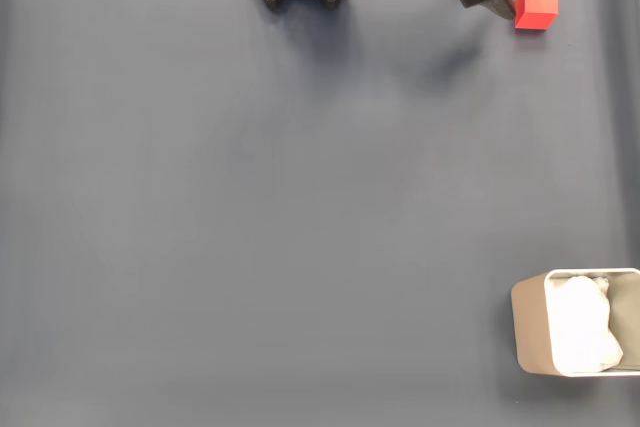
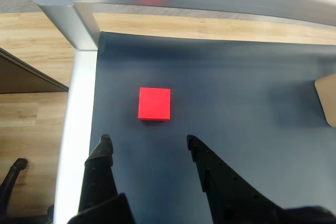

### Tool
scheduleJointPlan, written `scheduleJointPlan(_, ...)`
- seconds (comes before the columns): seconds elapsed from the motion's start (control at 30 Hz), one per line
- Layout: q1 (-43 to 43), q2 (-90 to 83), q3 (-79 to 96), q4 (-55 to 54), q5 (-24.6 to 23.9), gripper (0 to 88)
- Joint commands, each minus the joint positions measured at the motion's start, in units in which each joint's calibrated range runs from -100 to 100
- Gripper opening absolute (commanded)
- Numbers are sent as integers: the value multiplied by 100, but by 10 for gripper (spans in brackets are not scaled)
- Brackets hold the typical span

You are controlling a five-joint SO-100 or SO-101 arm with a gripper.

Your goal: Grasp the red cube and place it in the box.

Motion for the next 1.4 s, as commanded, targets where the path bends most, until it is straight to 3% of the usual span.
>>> scheduleJointPlan(0.0, 32, 154, -16, -282, 34, 337)
scheduleJointPlan(1.37, 25, 2303, -855, -1709, 29, 345)
